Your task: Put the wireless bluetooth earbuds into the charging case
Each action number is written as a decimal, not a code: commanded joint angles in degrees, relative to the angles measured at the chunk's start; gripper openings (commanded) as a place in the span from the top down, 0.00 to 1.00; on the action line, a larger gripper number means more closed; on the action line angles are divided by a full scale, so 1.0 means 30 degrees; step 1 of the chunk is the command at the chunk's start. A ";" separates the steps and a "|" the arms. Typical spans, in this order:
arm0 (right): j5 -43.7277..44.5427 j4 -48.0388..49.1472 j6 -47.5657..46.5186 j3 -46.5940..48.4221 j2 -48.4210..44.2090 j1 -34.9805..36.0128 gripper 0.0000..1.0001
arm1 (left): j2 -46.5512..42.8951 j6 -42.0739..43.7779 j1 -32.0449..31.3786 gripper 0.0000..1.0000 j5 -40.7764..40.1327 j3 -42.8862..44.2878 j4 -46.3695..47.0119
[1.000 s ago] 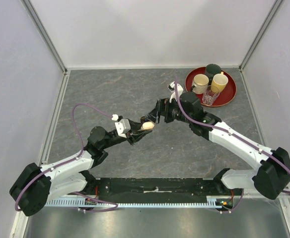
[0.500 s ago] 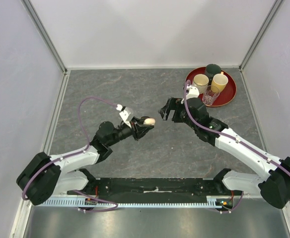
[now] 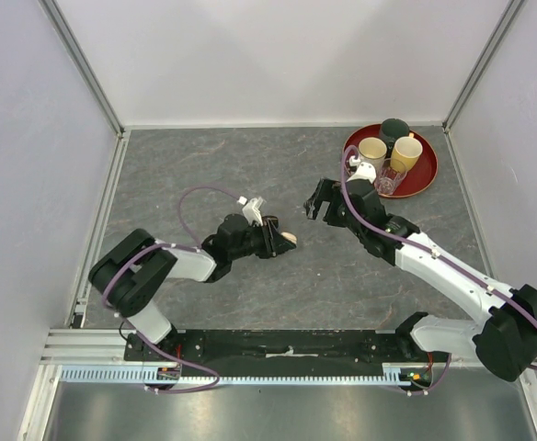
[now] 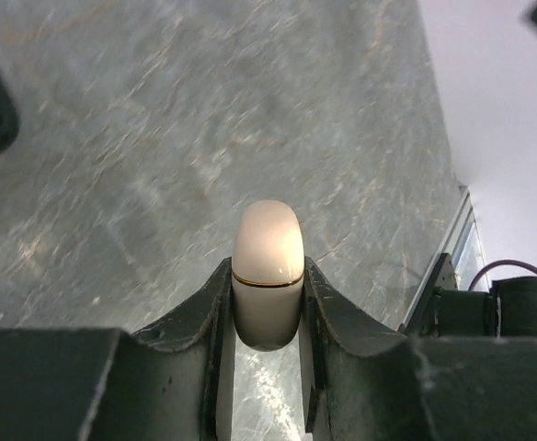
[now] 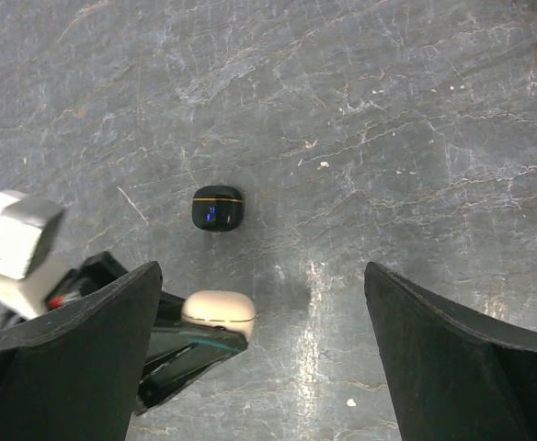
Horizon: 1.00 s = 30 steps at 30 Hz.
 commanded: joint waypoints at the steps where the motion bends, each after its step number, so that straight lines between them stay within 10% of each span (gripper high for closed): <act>1: -0.0577 0.0114 0.0386 -0.0243 -0.0021 -0.0203 0.02 | 0.1299 -0.3651 0.0145 0.98 -0.0447 0.0737 0.0280; 19: -0.1047 0.0085 0.0152 -0.0331 0.0242 -0.0555 0.02 | 0.4262 -0.4710 0.0438 0.89 -0.0244 0.2499 -0.3824; 30: -0.1429 0.0085 0.0211 -0.0185 0.0594 -0.0614 0.02 | 0.3704 -0.4272 0.0496 0.50 -0.0625 0.1970 -0.4702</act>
